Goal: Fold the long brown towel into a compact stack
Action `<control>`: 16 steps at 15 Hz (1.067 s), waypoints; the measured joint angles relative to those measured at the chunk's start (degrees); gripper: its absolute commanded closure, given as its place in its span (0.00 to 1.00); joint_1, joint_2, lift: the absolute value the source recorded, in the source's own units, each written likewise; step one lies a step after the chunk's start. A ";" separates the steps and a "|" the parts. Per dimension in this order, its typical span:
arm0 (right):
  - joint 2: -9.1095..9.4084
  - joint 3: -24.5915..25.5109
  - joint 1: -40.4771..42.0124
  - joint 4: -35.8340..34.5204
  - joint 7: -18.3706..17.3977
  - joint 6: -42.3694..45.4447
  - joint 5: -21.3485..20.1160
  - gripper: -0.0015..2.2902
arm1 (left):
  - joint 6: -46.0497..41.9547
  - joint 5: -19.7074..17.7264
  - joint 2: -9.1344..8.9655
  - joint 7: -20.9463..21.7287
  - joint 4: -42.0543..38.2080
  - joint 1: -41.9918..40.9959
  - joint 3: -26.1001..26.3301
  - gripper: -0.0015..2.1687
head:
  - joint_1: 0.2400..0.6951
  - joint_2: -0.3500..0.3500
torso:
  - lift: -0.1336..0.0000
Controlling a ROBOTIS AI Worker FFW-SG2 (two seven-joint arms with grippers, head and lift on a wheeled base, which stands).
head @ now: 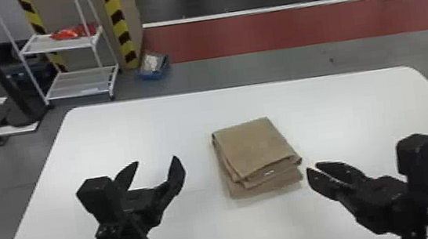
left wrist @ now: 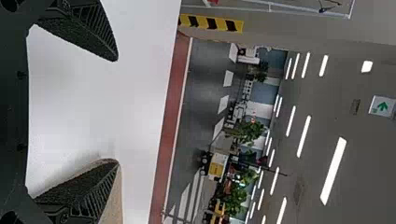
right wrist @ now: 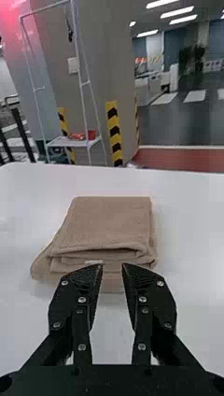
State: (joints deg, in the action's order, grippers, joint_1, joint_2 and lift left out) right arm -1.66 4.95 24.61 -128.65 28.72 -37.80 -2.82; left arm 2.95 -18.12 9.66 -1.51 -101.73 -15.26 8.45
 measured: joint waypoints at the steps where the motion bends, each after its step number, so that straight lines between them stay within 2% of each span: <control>1: 0.09 -0.08 1.59 -0.38 -4.91 4.74 0.06 0.02 | -0.06 0.48 -0.01 1.78 -0.24 -0.52 -1.38 0.04 | 1.00 0.49 | 0.32; 3: 1.03 -0.77 5.25 1.69 -15.68 21.39 0.50 0.02 | -1.16 2.34 -0.12 3.55 -0.41 -1.59 -3.69 0.04 | 1.00 0.47 | 0.32; 5: 1.57 -2.44 6.98 6.77 -21.13 36.68 2.31 0.02 | -5.11 3.67 -0.52 3.62 -0.81 -3.69 -5.45 0.04 | 1.00 0.49 | 0.32; 6: 1.62 -3.42 7.21 9.12 -22.97 40.87 3.07 0.03 | -7.30 3.90 -0.70 3.43 -1.11 -4.77 -6.07 0.04 | 1.00 0.51 | 0.32; 10: 1.52 -6.21 7.81 12.62 -26.76 43.88 4.64 0.03 | -10.27 4.19 -0.95 2.52 -1.29 -6.26 -7.55 0.04 | 1.00 0.57 | 0.32; 13: 1.28 -6.48 8.38 12.03 -27.26 43.25 4.70 0.03 | -10.05 3.90 -0.90 2.59 -2.19 -7.45 -10.71 0.04 | 1.00 0.63 | 0.32; 16: 1.13 -6.52 8.49 11.95 -27.38 42.79 4.75 0.03 | -8.94 3.73 -0.87 3.02 -2.82 -7.90 -12.24 0.04 | 1.00 0.65 | 0.32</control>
State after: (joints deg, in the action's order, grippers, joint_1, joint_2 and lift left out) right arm -0.53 -1.57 33.10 -116.71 1.35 4.99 1.93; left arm -5.99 -14.40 8.79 1.50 -104.55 -23.16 -3.79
